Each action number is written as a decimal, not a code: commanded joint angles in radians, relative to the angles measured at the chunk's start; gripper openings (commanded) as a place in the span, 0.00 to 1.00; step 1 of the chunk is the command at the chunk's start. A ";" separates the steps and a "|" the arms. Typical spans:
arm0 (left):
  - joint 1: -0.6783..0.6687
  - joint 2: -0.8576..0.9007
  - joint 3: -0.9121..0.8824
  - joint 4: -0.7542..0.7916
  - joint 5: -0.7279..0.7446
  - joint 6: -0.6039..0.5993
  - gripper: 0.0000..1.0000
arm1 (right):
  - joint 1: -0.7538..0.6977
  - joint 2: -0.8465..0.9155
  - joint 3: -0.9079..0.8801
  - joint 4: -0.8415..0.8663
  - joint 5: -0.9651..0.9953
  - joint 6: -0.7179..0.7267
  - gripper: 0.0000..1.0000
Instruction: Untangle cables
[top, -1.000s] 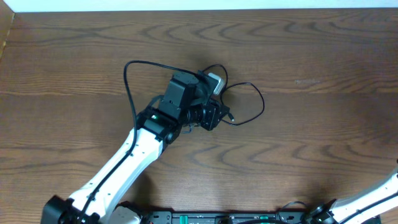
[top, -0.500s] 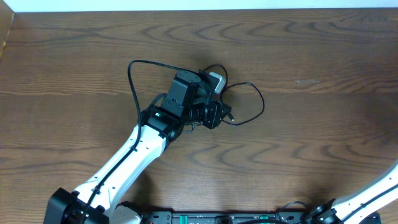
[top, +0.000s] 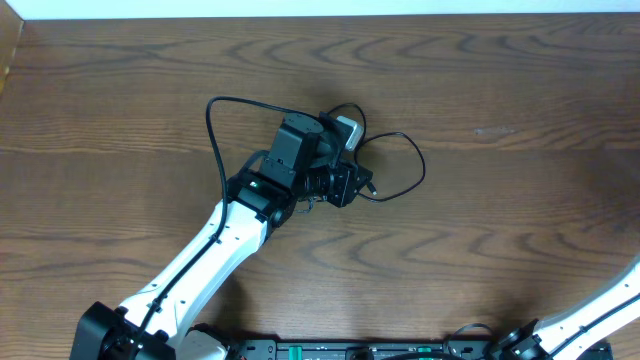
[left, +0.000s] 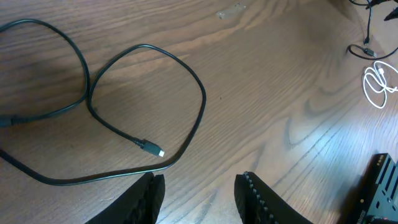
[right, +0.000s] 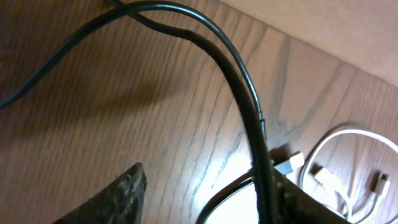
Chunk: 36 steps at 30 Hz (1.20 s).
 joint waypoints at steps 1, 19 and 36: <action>-0.003 0.006 0.000 0.003 0.016 -0.010 0.42 | 0.020 0.006 0.011 -0.003 0.005 0.017 0.75; -0.003 0.006 0.000 -0.008 0.016 -0.009 0.42 | 0.230 -0.017 0.014 0.019 0.158 -0.064 0.99; -0.003 0.006 -0.001 -0.050 0.058 0.014 0.42 | 0.197 -0.016 0.011 -0.159 0.316 0.128 0.99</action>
